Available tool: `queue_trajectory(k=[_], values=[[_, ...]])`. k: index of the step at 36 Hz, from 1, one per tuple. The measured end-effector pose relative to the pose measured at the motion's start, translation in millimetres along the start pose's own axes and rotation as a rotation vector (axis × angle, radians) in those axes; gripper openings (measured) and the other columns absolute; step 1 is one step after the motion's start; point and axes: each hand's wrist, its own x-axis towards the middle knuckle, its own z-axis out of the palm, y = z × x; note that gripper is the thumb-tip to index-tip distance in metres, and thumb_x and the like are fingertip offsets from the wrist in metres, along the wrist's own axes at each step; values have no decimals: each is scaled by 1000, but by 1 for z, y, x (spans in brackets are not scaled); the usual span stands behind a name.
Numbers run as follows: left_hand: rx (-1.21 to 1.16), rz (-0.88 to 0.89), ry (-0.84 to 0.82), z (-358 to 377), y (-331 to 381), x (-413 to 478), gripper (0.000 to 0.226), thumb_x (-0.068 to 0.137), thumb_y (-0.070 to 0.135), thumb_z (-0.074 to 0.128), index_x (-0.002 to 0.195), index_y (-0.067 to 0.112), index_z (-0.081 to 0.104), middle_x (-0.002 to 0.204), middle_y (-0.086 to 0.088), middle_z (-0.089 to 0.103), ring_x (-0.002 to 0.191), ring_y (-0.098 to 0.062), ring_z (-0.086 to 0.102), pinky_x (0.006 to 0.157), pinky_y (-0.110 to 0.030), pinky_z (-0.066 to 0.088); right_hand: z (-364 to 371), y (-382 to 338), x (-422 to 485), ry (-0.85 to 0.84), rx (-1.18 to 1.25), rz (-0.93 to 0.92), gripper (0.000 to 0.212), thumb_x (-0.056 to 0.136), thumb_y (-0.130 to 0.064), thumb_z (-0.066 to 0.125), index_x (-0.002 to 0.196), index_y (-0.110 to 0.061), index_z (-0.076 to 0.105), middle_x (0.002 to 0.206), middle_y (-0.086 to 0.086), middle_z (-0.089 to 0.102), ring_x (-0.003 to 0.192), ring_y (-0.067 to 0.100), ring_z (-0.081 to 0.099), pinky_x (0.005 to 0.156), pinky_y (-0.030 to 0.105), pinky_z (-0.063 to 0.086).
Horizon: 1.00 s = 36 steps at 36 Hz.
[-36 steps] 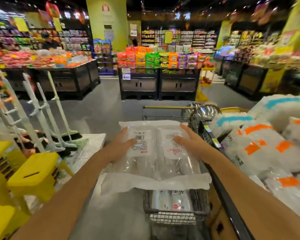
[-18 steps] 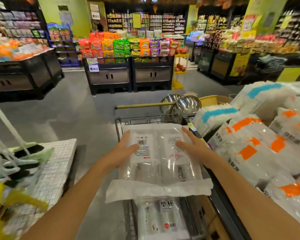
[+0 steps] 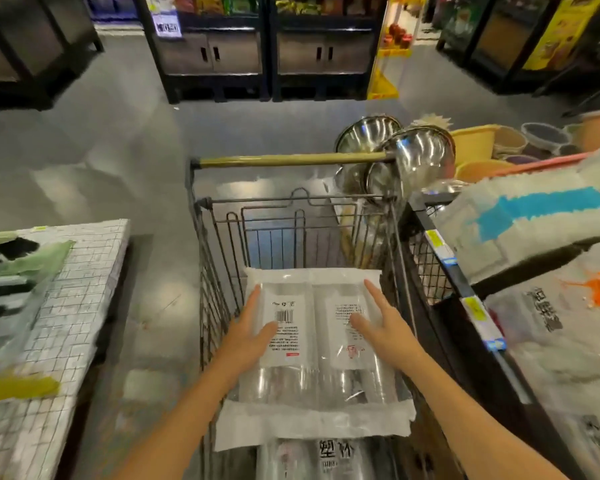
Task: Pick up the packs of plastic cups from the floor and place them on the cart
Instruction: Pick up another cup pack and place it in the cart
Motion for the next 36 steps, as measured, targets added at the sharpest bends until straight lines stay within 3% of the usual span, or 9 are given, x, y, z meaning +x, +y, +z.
queue_trajectory(k=[4, 7, 10, 12, 18, 22, 28, 31, 36], values=[[-1, -30, 9, 27, -61, 54, 74, 100, 14, 54, 152, 43, 9, 121, 41, 31, 97, 24, 42, 80, -3, 44, 33, 61, 41, 9, 4, 68, 70, 98, -24, 63, 154, -32, 21, 112, -35, 43, 91, -35, 46, 67, -3, 41], [24, -49, 30, 42, -106, 83, 77, 98, 13, 56, 152, 43, 11, 133, 40, 26, 125, 9, 40, 100, -15, 42, 60, 110, 67, -14, -11, 107, 73, 97, -36, 63, 153, -46, 16, 128, -22, 49, 113, -18, 49, 79, 1, 42], [48, -72, 63, 52, -148, 107, 77, 97, 9, 56, 151, 43, 14, 144, 30, 26, 130, -2, 37, 102, -21, 42, 85, 150, 92, -33, -83, 125, 77, 94, -51, 59, 153, -53, 10, 157, -18, 26, 143, 2, 22, 114, 29, 30], [80, -91, 101, 59, -169, 117, 75, 97, 13, 56, 148, 49, 13, 145, 18, 32, 125, -6, 44, 95, -21, 47, 100, 169, 106, -48, -123, 125, 77, 94, -53, 58, 153, -55, 9, 161, -20, 16, 148, 5, 12, 121, 39, 19], [145, -191, 143, 76, -205, 143, 84, 90, 28, 58, 143, 67, 5, 129, -1, 49, 99, -17, 64, 79, -39, 59, 130, 204, 134, -9, -167, 202, 79, 95, -38, 62, 150, -59, 9, 162, -10, 19, 149, 16, 19, 120, 40, 23], [209, -202, 223, 85, -210, 145, 82, 95, 28, 56, 147, 61, 2, 125, 0, 41, 95, -14, 58, 73, -27, 51, 139, 210, 141, 22, -258, 264, 81, 94, -37, 62, 151, -57, 7, 163, -4, 17, 146, 23, 27, 114, 38, 29], [237, -211, 204, 84, -205, 144, 81, 94, 40, 53, 139, 72, -6, 136, -4, 36, 110, -25, 55, 93, -50, 52, 134, 205, 142, -31, -298, 297, 79, 97, -39, 58, 152, -54, 3, 163, -2, 13, 136, 24, 43, 95, 24, 37], [315, -242, 167, 79, -190, 140, 83, 91, 43, 53, 142, 66, -8, 145, -8, 29, 122, -29, 47, 100, -48, 46, 127, 195, 137, -56, -246, 285, 79, 96, -41, 59, 151, -59, 5, 164, -10, 6, 143, 21, 31, 94, 23, 33], [466, -270, 106, 57, -144, 125, 73, 89, 49, 53, 152, 43, 17, 156, -4, 16, 139, -27, 30, 111, -44, 34, 98, 151, 118, -140, -328, 231, 75, 96, -48, 57, 151, -58, 7, 167, -5, -8, 153, 19, -1, 118, 42, 20]])
